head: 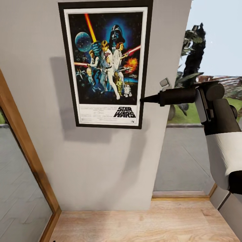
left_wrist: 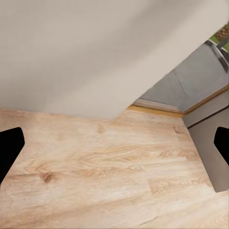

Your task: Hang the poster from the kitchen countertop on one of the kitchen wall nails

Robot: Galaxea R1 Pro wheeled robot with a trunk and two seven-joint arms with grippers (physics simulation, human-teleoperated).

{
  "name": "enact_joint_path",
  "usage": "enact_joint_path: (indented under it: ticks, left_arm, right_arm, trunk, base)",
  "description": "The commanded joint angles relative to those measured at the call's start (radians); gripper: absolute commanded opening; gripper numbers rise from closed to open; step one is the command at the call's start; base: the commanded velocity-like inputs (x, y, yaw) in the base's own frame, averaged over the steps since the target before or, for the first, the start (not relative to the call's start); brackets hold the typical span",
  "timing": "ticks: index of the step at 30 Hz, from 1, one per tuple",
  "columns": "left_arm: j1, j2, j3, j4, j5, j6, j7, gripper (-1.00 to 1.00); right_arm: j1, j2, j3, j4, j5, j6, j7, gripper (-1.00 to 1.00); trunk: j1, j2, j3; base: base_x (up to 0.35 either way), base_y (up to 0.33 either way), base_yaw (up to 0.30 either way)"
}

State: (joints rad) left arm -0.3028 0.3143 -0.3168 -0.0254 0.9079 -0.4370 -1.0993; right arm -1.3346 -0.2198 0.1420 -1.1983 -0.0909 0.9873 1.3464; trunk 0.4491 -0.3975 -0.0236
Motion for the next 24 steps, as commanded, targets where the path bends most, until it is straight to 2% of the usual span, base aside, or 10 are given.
enact_joint_path:
  ticks: [1, 20, 24]
  left_arm:
    - [-0.001, 0.000, -0.008, 0.000, 0.008, -0.005, -0.002, 1.00]
    - [-0.001, 0.001, -0.008, 0.001, 0.008, -0.005, -0.002, 1.00]
    - [-0.001, 0.001, -0.008, 0.000, 0.008, -0.005, -0.002, 1.00]
  right_arm:
    - [-0.001, -0.001, 0.002, 0.000, -0.010, 0.011, -0.003, -1.00]
    - [-0.001, -0.001, 0.001, 0.002, -0.010, 0.010, -0.003, -1.00]
    - [-0.001, -0.001, 0.001, 0.002, -0.010, 0.010, -0.003, -1.00]
  trunk:
    - [0.001, -0.003, -0.002]
    - [0.001, -0.003, -0.002]
    - [0.001, -0.003, -0.002]
  base:
    - [0.144, 0.000, 0.000]
    - [0.024, 0.000, 0.000]
    - [0.189, 0.000, 0.000]
